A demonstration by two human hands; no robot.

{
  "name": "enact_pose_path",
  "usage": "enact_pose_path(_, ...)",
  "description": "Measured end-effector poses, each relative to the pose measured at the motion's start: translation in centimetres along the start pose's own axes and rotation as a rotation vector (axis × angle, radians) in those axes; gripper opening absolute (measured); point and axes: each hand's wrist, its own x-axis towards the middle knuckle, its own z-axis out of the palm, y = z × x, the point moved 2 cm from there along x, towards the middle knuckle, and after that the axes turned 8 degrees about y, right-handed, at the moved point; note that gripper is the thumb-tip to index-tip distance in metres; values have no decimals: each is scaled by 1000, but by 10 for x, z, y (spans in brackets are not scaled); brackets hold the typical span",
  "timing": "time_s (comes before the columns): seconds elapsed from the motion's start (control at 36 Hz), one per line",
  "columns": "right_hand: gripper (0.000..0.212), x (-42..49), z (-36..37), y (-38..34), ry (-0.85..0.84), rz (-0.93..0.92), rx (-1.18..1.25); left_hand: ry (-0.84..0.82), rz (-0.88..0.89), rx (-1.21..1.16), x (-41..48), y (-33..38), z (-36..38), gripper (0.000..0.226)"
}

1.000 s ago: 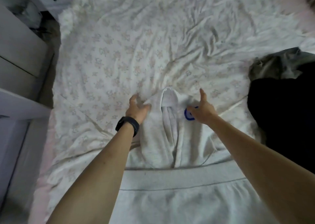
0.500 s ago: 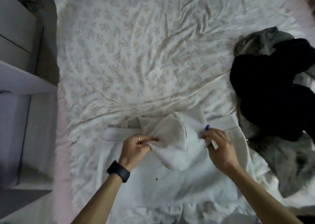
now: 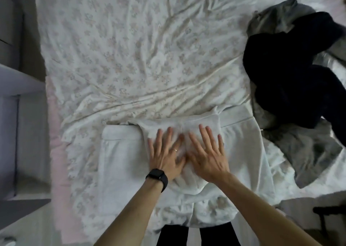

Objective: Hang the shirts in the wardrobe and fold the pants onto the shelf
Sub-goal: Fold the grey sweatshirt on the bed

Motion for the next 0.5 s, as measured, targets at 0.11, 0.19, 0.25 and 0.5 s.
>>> enact_pose_path(0.11, 69, -30, 34, 53, -276, 157, -172, -161, 24, 183, 0, -35, 34, 80)
enact_pose_path(0.19, 71, -21, 42, 56, -308, 195, -207, -170, -8, 263, 11, -32, 39, 81)
enact_pose_path(0.25, 74, -14, 38, 50, -341, 172, -200, -206, -33, 262, 12, -27, 35, 81)
enact_pose_path(0.5, 78, -70, -3, 73, -293, 9, -120, 21, -100, -164, -30, 59, 22, 68)
